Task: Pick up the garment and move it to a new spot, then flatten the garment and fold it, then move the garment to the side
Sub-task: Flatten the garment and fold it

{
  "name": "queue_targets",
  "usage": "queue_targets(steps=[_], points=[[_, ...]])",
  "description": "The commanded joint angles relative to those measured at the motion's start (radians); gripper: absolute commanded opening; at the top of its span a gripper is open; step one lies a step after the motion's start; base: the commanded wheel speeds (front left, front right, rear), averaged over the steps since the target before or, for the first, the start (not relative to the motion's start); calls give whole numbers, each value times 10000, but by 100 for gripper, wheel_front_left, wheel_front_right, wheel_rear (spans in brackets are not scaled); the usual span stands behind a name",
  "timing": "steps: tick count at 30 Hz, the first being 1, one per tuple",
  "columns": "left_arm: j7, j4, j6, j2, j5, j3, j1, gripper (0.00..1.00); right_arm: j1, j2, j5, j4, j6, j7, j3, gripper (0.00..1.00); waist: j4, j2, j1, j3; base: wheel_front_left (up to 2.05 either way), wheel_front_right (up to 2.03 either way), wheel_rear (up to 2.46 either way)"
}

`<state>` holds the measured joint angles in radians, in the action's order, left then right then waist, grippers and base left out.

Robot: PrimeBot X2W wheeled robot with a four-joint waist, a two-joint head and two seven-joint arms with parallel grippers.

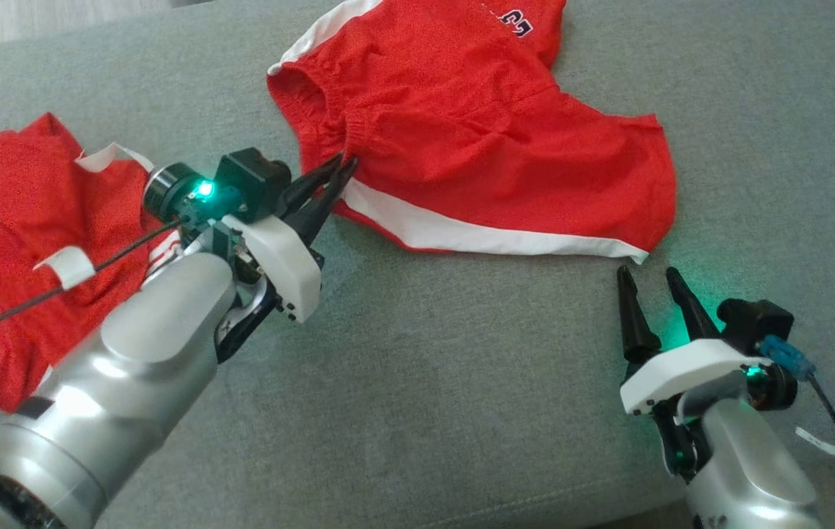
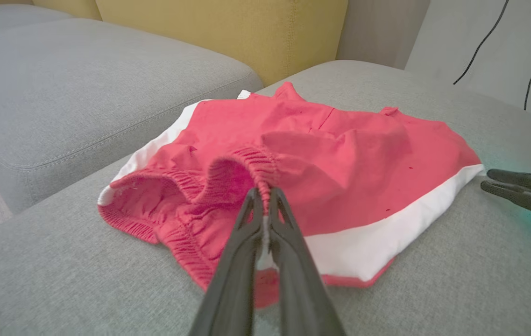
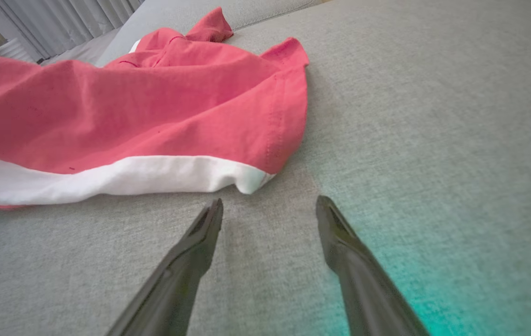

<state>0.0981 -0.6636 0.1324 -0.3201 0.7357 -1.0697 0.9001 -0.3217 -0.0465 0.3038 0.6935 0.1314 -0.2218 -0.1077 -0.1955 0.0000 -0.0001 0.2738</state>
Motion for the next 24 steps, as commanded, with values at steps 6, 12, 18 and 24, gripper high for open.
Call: queue_targets(steps=[6,12,18,24], points=[[275,5,-17,-321,246,136,682,0,-725,-37,147,505,-7,-222,-513,100,153,0,1,10,0,0,0],[477,-191,-17,-295,424,-64,709,0,-1024,-37,173,927,-7,-322,-690,100,314,0,1,-40,0,0,0],[744,-517,-17,-219,619,-217,660,0,-1030,-37,-71,1051,-7,-378,-671,0,383,0,1,-259,0,0,0],[1121,-835,-17,-246,952,-143,366,0,-637,-37,-1206,-294,-7,-397,-59,0,413,0,1,-777,0,0,0]])
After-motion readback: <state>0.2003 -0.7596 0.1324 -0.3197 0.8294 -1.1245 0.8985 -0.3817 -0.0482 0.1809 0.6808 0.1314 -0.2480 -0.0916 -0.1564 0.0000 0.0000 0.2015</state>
